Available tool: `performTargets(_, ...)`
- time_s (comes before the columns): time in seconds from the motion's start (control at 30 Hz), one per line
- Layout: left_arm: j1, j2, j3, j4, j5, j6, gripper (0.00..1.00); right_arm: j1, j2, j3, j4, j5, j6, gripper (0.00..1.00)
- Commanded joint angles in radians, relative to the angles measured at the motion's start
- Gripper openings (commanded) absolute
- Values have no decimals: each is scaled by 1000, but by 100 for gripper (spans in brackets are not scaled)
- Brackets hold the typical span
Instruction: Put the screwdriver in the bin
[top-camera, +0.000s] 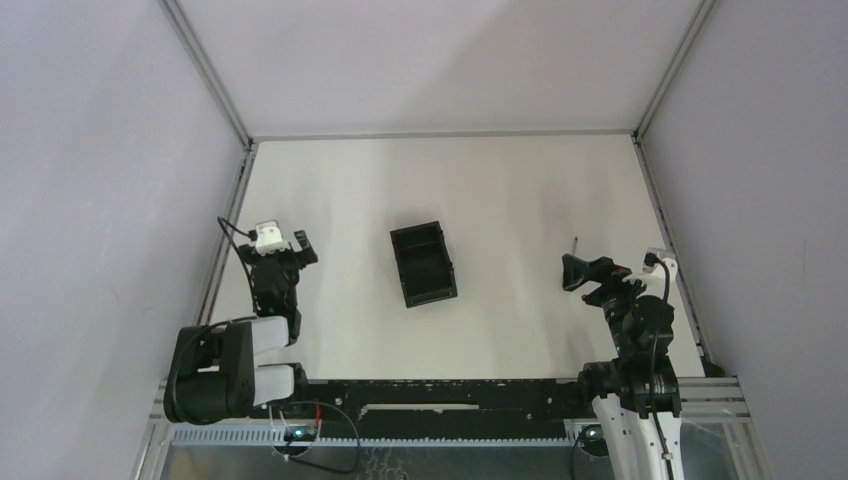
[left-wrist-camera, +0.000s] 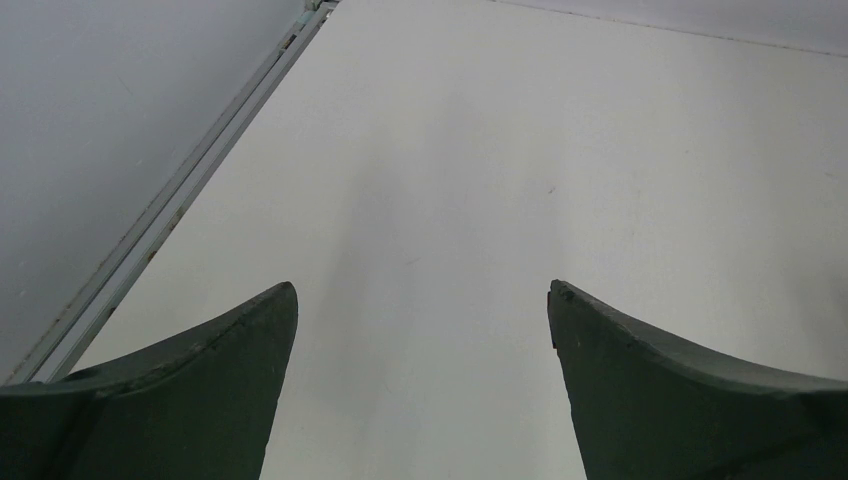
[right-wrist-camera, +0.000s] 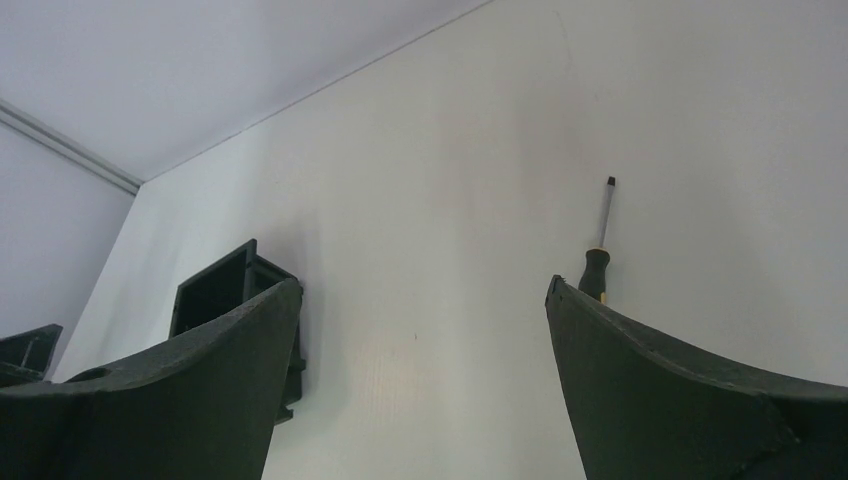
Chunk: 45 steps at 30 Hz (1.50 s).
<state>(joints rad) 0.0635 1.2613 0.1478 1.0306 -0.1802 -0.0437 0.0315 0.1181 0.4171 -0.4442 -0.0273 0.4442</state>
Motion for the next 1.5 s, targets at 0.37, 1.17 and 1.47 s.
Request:
performTargets(0.37,-5,-2,44,32,-3,17,100,-2,496,449,-39,17,-38,96)
performTargets(1.17,-5,-3,43,32,-2,16,100,-52,1637,581,-167,113,-104,61)
performTargets(1.47,-5,-2,43,32,-3,16,100,-60,1592,671,-275,136,-146,0)
